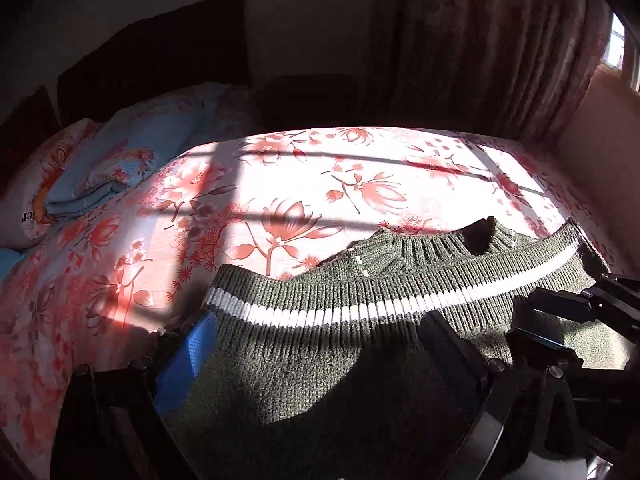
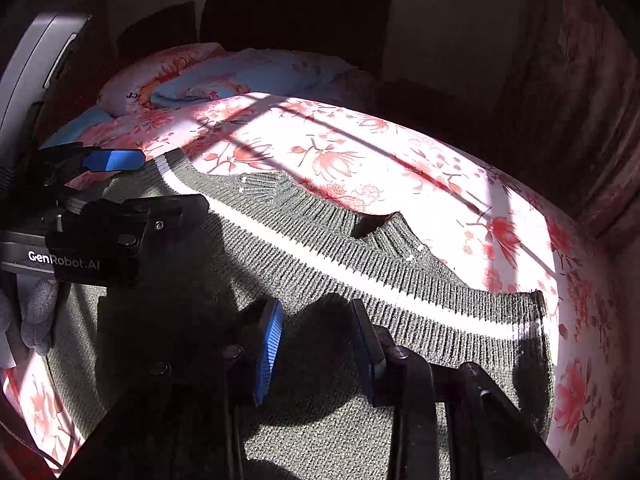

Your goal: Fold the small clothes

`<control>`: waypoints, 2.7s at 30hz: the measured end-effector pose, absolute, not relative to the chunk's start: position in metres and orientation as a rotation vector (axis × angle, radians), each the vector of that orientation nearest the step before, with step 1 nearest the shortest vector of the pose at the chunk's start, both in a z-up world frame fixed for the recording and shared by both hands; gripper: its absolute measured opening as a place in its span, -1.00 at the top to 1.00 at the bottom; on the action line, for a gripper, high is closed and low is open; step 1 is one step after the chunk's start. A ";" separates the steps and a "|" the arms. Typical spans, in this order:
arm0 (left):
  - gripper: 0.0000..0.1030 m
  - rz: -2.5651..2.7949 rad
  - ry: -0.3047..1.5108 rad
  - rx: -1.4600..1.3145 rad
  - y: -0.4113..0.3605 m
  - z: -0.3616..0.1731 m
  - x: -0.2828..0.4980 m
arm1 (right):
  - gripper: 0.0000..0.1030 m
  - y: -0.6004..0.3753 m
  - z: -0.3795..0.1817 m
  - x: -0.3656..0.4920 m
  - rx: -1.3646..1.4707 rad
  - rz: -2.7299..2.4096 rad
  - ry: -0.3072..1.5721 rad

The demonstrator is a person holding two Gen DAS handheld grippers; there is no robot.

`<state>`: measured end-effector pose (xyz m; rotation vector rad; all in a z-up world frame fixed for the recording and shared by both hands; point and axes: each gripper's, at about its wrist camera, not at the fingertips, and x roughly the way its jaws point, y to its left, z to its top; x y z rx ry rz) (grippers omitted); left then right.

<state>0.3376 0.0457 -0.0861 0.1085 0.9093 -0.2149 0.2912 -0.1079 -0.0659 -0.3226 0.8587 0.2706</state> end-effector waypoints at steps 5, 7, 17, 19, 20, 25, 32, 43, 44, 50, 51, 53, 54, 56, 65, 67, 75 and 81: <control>-1.00 -0.190 0.940 -0.111 0.103 -0.092 0.347 | 0.27 -0.174 -0.066 0.307 -0.216 0.130 0.897; -1.00 -0.187 0.958 -0.243 0.124 -0.099 0.351 | 0.20 -0.211 -0.064 0.315 -0.102 0.023 0.901; -1.00 -0.112 0.896 -0.257 0.124 -0.101 0.345 | 0.03 -0.221 -0.068 0.317 -0.040 0.030 0.876; -1.00 -0.098 0.840 -0.243 0.124 -0.094 0.338 | 0.01 -0.228 -0.064 0.314 0.015 0.063 0.865; -1.00 -0.086 0.798 -0.230 0.125 -0.086 0.330 | 0.03 -0.229 -0.059 0.309 0.039 0.061 0.858; -1.00 -0.187 0.705 -0.114 0.089 -0.052 0.276 | 0.03 -0.196 -0.030 0.257 0.051 0.172 0.763; -1.00 -0.185 0.855 0.024 0.054 -0.098 0.239 | 0.03 -0.136 -0.071 0.208 -0.188 0.216 0.798; -1.00 -0.140 0.838 0.123 0.091 -0.104 0.188 | -0.03 -0.198 -0.072 0.171 -0.115 0.170 0.855; -1.00 -0.139 0.837 0.126 0.091 -0.105 0.187 | -0.04 -0.198 -0.073 0.169 -0.114 0.161 0.856; -1.00 -0.141 0.837 0.126 0.090 -0.104 0.187 | -0.01 -0.181 -0.060 0.142 -0.137 0.129 0.779; -1.00 -0.142 0.836 0.126 0.090 -0.105 0.187 | -0.01 -0.176 -0.063 0.141 -0.156 0.142 0.799; -1.00 -0.144 0.838 0.126 0.090 -0.105 0.188 | -0.01 -0.173 -0.073 0.144 -0.175 0.158 0.832; -1.00 -0.145 0.839 0.126 0.090 -0.105 0.188 | -0.01 -0.175 -0.076 0.146 -0.171 0.154 0.846; -1.00 -0.147 0.840 0.131 0.090 -0.105 0.187 | -0.01 -0.186 -0.076 0.146 -0.123 0.182 0.847; -1.00 -0.151 0.842 0.150 0.092 -0.108 0.180 | 0.06 -0.207 -0.077 0.138 -0.092 0.204 0.861; -1.00 -0.153 0.842 0.146 0.093 -0.108 0.180 | 0.06 -0.207 -0.077 0.138 -0.094 0.203 0.860; -1.00 -0.134 0.851 0.122 0.095 -0.100 0.176 | 0.06 -0.198 -0.063 0.135 -0.121 0.168 0.858; -1.00 -0.158 0.785 0.158 0.081 -0.073 0.161 | 0.06 -0.201 -0.047 0.113 0.053 0.265 0.852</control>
